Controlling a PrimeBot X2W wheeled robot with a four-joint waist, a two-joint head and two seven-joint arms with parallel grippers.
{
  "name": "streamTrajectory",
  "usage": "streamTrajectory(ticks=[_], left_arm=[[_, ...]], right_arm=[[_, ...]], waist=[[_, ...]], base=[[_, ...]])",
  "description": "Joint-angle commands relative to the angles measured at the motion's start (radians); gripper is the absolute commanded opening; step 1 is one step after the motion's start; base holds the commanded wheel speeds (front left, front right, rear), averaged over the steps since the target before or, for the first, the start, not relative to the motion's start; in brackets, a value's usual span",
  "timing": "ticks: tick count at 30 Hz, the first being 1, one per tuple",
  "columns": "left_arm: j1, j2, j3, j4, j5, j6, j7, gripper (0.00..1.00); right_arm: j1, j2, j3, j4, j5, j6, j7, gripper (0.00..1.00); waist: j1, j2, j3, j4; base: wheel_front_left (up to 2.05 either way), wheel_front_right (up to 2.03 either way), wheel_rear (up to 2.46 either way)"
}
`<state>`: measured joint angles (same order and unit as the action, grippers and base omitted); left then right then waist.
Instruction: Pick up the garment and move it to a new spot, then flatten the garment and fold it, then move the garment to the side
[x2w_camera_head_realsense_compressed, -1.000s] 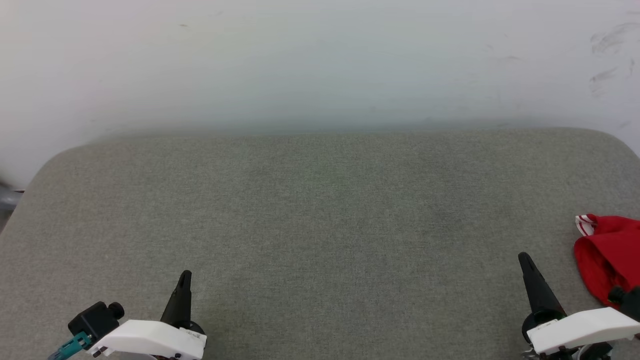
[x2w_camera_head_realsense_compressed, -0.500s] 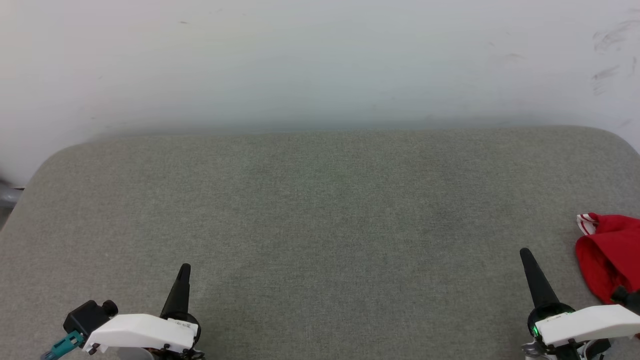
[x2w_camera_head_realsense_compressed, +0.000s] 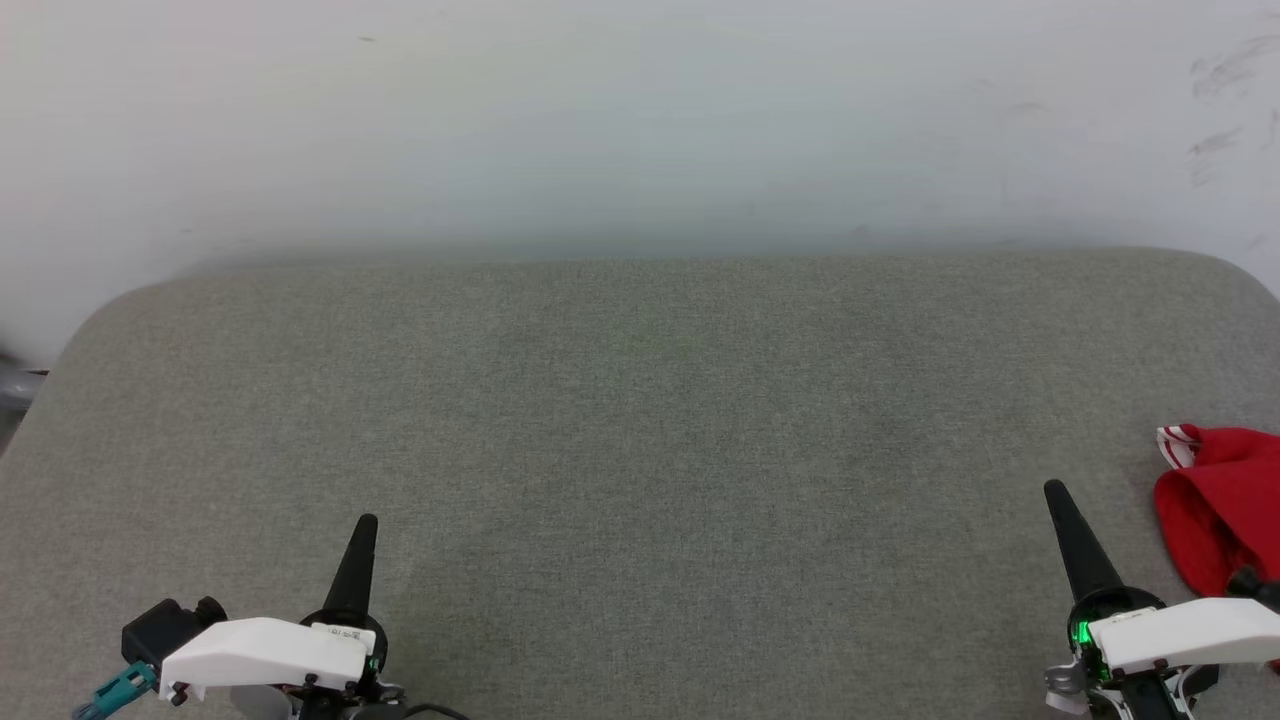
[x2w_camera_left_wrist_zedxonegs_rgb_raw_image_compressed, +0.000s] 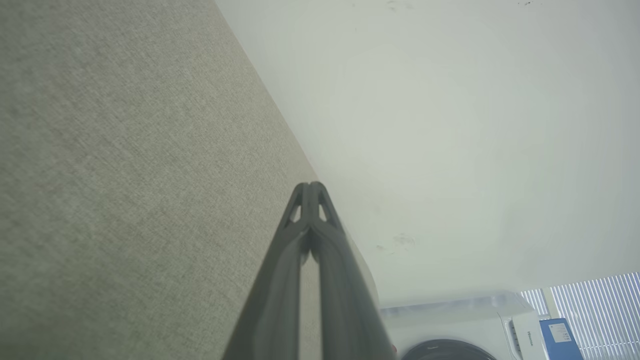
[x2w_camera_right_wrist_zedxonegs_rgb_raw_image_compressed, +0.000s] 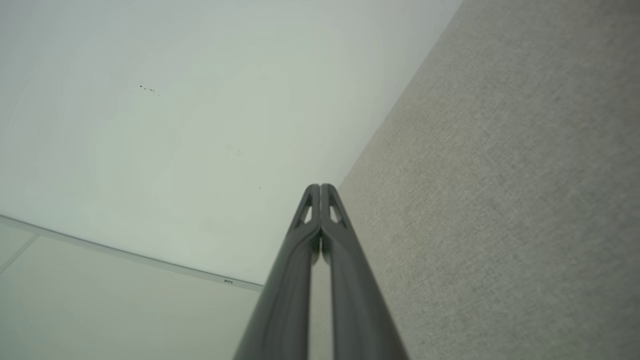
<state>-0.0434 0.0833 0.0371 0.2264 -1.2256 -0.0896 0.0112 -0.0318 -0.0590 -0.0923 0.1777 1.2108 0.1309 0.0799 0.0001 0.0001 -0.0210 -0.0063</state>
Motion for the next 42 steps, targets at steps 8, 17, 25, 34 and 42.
streamTrajectory(ticks=[8, 17, 25, 34, 42], left_arm=[[-0.033, -0.007, 0.020, 0.000, -0.085, -0.014, 0.023, 0.00], [-0.043, -0.014, 0.034, 0.005, -0.158, -0.020, 0.043, 0.00], [-0.050, -0.018, 0.046, 0.008, -0.211, -0.026, 0.058, 0.00], [-0.059, -0.025, 0.060, 0.014, -0.290, -0.036, 0.079, 0.00], [-0.068, -0.031, 0.074, 0.018, -0.355, -0.041, 0.098, 0.00]], right_arm=[[-0.035, 0.004, -0.006, 0.009, 0.089, 0.000, 0.008, 0.00], [-0.046, 0.006, -0.011, 0.024, 0.165, 0.000, 0.016, 0.00], [-0.056, 0.007, -0.013, 0.035, 0.220, 0.000, 0.019, 0.00], [-0.068, 0.009, -0.018, 0.050, 0.301, 0.000, 0.027, 0.00], [-0.077, 0.010, -0.021, 0.064, 0.369, 0.000, 0.032, 0.00]], waist=[[-0.0001, -0.0001, 0.004, 0.001], [-0.0001, -0.0001, 0.008, 0.002], [-0.0001, -0.0001, 0.011, 0.003], [-0.0001, -0.0001, 0.017, 0.004], [-0.0001, -0.0001, 0.021, 0.006]], base=[[0.00, 0.00, 0.00], [0.00, 0.00, 0.00], [0.00, 0.00, 0.00], [0.00, 0.00, 0.00], [0.00, 0.00, 0.00]])
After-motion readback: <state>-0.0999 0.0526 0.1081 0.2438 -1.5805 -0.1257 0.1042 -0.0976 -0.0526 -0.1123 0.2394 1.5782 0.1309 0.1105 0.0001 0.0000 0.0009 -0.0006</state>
